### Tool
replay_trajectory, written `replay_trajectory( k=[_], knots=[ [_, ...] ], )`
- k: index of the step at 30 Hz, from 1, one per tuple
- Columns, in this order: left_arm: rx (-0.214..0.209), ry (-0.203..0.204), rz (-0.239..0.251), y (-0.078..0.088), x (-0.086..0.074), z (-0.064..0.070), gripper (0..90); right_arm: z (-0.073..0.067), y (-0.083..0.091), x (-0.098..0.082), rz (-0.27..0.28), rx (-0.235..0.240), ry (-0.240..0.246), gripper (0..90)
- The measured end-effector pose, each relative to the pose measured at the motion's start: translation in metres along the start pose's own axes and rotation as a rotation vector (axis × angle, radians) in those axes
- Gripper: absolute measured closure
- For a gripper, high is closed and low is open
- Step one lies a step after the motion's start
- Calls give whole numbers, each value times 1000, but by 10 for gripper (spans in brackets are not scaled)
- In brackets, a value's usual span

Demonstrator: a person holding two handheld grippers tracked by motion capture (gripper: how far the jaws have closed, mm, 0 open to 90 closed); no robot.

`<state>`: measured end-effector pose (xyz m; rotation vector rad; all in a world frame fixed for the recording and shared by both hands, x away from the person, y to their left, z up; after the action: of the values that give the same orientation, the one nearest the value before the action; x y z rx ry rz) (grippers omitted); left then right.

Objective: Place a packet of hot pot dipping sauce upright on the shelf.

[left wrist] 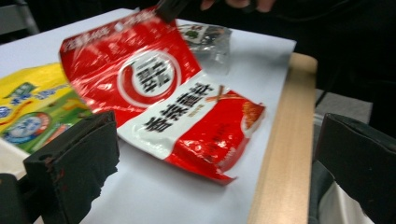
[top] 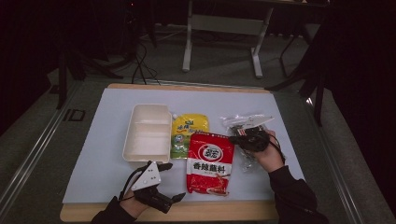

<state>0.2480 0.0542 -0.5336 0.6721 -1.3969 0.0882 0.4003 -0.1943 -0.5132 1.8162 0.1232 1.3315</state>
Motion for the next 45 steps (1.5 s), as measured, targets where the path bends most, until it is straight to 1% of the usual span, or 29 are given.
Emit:
replay_trajectory(
  k=[3,4,6,7,8,9,10,12,13,16,17,18,19,20,22,23,24,26,27,29,33,35,37,38,39,40,42,43,45],
  knots=[
    [1,7,-25,0,4,0,8,-9,11,5,16,8,26,900],
    [6,10,-24,0,5,0,8,-12,15,7,26,4,34,900],
    [-4,19,-22,0,9,-1,8,-18,22,10,36,13,47,900],
    [-4,19,-22,0,9,-1,8,-18,22,10,36,13,47,900],
    [6,11,-25,-1,12,-2,8,-24,31,14,56,17,61,900],
    [0,13,-23,-1,14,-2,9,-27,34,15,66,14,68,900],
    [6,8,-23,-2,16,-2,8,-30,38,17,81,19,73,900],
    [6,2,-22,-4,20,-4,8,-37,46,19,94,18,93,900],
    [6,2,-22,-4,20,-4,8,-37,46,19,94,18,93,900],
    [24,-12,-18,-5,27,-9,9,-50,58,22,115,40,118,900],
    [17,-11,-14,-5,28,-10,11,-53,61,23,127,31,126,900],
    [25,-11,-17,-5,29,-12,18,-56,63,23,128,41,130,900],
    [26,-6,-18,-6,31,-13,18,-58,66,24,137,36,138,900],
    [19,-4,-16,-6,32,-14,18,-61,68,24,146,44,140,900],
    [29,-3,-12,-7,33,-16,21,-67,72,25,152,42,155,900],
    [25,-4,3,-7,36,-17,52,-70,73,25,150,57,162,900],
    [30,0,2,-8,37,-18,56,-72,75,25,153,51,170,900],
    [27,-6,-3,-10,39,-19,70,-77,77,24,156,65,178,900],
    [38,-6,-5,-11,40,-20,76,-79,78,25,163,61,181,900],
    [28,-2,-3,-14,42,-22,116,-83,80,25,168,73,190,900],
    [54,-2,-23,-21,44,-28,157,-89,85,27,183,92,200,900],
    [42,-2,-30,-25,45,-29,162,-92,87,28,196,94,208,900],
    [18,-6,-40,-28,46,-30,204,-95,89,28,199,98,218,900],
    [0,-7,-37,-29,46,-29,242,-98,89,29,196,108,223,900],
    [-16,-7,-30,-30,47,-28,283,-99,90,29,197,103,229,900],
    [-38,-11,-24,-30,47,-26,349,-100,90,29,197,110,231,900],
    [-45,-23,-20,-32,49,-24,447,-101,89,29,197,109,230,899],
    [-58,-23,-14,-31,50,-23,520,-101,89,28,198,120,227,899],
    [-54,-36,-22,-31,51,-24,606,-99,91,28,201,116,222,899]
  ],
)
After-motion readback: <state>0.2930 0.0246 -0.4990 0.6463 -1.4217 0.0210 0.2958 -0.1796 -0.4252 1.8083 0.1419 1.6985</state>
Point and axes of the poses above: each handheld gripper's, and its own axes: y roughly backward along the jaws, x roughly out of its top, z roughly to its right, the point moved 7 cm from there along -y, roughly forward along the jaws, and after that the axes turned 1 degree about -y, right-handed, at the moved point
